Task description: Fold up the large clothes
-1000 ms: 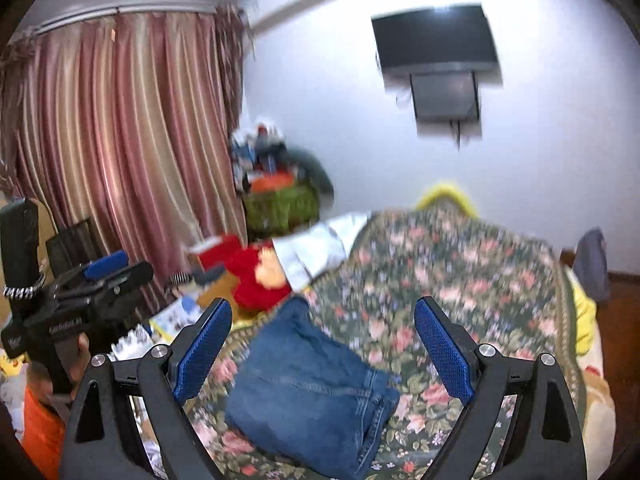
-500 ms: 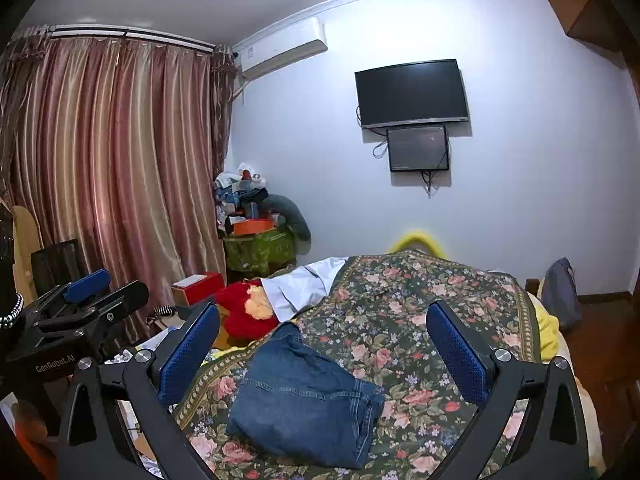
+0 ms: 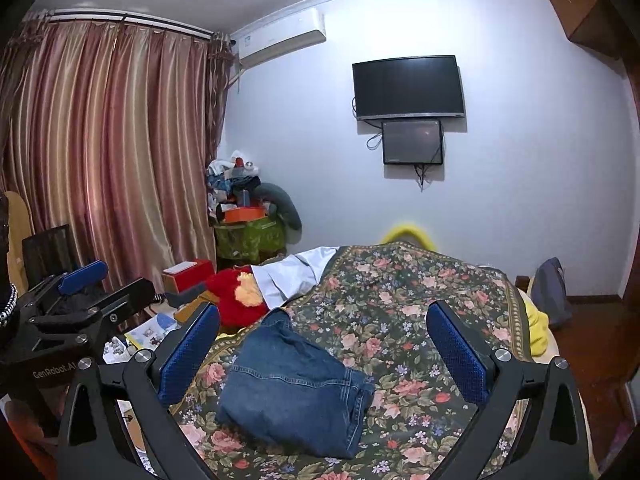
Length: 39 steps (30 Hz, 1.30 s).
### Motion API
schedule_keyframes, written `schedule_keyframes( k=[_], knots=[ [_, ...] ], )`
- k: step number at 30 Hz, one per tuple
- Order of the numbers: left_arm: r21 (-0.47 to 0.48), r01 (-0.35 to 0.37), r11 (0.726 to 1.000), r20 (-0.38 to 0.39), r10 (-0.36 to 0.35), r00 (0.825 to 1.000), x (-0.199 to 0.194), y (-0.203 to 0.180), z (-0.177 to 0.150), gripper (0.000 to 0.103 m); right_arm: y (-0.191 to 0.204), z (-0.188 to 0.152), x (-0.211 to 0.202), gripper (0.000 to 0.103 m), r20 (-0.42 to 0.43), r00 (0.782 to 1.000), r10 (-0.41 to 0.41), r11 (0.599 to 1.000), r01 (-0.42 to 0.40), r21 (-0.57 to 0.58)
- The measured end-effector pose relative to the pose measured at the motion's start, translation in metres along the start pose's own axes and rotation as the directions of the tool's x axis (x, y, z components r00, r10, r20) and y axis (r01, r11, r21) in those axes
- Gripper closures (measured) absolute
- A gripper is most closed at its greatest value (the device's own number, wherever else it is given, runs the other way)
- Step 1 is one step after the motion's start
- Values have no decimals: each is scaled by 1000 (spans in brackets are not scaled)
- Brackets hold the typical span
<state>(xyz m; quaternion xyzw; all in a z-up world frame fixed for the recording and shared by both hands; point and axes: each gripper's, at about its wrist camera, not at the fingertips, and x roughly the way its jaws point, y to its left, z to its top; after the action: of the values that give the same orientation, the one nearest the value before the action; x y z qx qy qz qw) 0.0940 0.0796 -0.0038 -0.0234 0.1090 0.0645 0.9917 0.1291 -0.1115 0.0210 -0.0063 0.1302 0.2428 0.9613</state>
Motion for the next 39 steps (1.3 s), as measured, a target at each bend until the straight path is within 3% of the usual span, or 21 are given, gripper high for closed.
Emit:
schedule_keyframes(
  k=[39],
  knots=[
    [-26, 17, 1000, -10, -17, 1000, 4, 1, 0, 0, -2, -1, 5, 0, -13, 1000, -4, 1000, 4, -7]
  ],
)
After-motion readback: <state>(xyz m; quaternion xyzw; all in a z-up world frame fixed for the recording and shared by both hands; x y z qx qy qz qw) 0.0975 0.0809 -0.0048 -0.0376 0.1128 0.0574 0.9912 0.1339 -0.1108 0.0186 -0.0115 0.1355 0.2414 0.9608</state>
